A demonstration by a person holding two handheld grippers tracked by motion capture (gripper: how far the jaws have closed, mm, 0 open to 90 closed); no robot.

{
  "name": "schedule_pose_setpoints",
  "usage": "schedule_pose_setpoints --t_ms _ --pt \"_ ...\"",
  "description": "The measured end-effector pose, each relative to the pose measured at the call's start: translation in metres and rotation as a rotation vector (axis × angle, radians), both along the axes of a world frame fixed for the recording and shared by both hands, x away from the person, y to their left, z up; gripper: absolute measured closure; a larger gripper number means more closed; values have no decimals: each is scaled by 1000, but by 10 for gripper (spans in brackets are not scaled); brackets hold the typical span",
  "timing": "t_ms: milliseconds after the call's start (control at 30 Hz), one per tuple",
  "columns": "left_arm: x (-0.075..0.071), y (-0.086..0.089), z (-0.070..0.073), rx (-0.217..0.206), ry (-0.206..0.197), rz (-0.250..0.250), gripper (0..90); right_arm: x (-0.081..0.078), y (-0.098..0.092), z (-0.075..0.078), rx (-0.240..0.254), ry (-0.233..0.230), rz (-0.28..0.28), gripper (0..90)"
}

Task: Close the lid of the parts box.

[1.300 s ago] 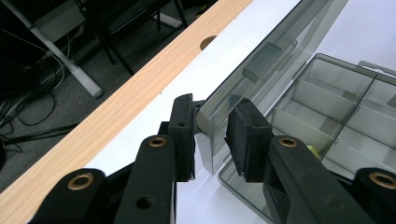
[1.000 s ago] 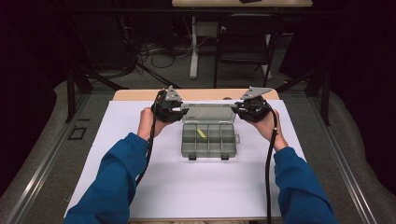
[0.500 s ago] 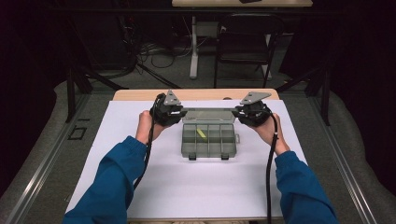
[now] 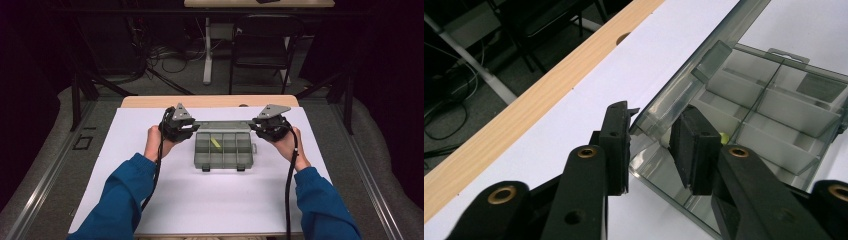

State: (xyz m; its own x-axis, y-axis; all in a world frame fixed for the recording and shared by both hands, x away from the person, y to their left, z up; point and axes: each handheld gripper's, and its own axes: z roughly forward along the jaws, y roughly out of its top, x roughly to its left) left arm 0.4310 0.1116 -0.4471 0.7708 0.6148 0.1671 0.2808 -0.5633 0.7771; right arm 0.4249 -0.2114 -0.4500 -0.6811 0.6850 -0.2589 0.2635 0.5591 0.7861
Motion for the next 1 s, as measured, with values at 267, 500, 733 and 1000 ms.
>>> schedule_pose_setpoints --t_ms 267,500,733,1000 --pt "-9 6 27 -70 -42 8 559 0 -1 1 1 -7 2 724" --pt "8 -5 30 -9 -19 90 873 0 0 1 1 4 2 627" --pt "6 -11 20 -7 29 58 898 -6 -9 6 65 47 23 417" --pt "-4 -13 10 -6 51 27 900 -19 -12 17 129 40 69 530"
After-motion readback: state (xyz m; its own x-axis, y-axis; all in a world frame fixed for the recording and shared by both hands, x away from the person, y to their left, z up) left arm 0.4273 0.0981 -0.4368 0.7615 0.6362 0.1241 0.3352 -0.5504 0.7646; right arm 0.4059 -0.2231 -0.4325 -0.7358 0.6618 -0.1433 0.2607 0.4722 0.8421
